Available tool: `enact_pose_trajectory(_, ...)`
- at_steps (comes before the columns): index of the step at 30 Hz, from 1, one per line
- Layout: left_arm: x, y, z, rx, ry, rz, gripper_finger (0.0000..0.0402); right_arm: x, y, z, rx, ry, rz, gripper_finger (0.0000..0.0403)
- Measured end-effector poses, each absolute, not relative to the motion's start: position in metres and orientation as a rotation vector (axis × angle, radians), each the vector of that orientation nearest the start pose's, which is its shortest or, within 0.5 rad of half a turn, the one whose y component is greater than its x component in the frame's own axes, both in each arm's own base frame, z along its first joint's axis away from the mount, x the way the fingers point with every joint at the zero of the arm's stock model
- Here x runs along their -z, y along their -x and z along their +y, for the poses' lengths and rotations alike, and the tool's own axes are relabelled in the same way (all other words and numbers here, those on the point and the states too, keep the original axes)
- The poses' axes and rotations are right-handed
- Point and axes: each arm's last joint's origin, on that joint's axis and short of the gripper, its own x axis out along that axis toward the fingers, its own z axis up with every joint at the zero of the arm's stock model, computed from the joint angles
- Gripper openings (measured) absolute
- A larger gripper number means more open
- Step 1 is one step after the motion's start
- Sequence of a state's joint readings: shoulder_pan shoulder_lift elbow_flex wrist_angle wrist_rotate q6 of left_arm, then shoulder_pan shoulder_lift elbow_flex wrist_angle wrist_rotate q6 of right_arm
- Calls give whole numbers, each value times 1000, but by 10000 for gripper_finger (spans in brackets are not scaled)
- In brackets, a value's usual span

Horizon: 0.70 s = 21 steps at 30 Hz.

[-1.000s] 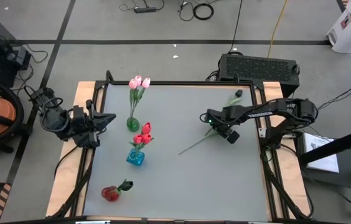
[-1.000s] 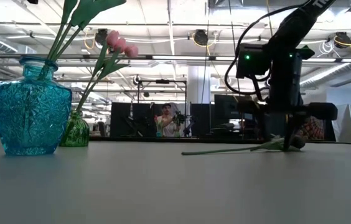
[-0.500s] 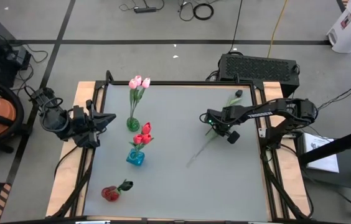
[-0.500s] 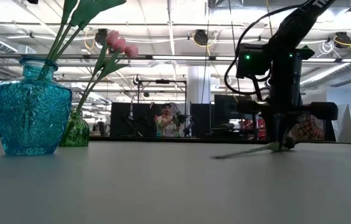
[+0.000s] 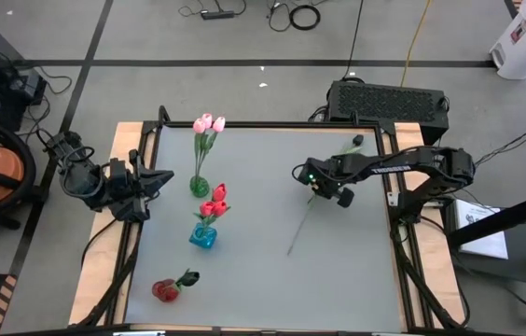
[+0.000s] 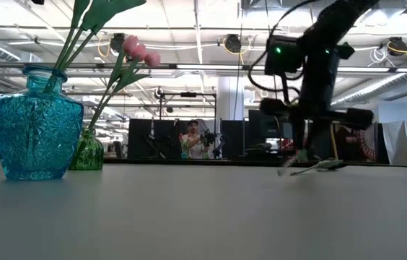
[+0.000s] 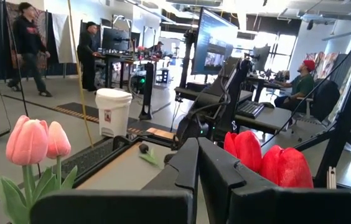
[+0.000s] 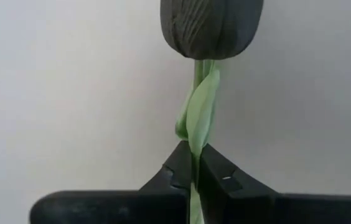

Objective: Sort flowers into vase by color
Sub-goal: Put the bottom black flower into the red vase

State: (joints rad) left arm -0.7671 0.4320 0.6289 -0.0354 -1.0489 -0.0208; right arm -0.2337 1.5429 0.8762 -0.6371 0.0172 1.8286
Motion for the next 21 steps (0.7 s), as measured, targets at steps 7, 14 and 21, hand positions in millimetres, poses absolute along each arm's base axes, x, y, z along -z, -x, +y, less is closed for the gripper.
enact_pose_trajectory(7, -335, -82, -44, -280, 157, -109, 17, -207, -281, -71, 1249, -1505, 639, 2)
enact_pose_trajectory(14, -338, -81, -44, -279, 191, -136, 17, -261, -300, -79, 1149, -1340, 541, 2)
enact_pose_trajectory(21, -342, -81, -43, -278, 225, -163, 17, -320, -313, -84, 1021, -1169, 412, 2)
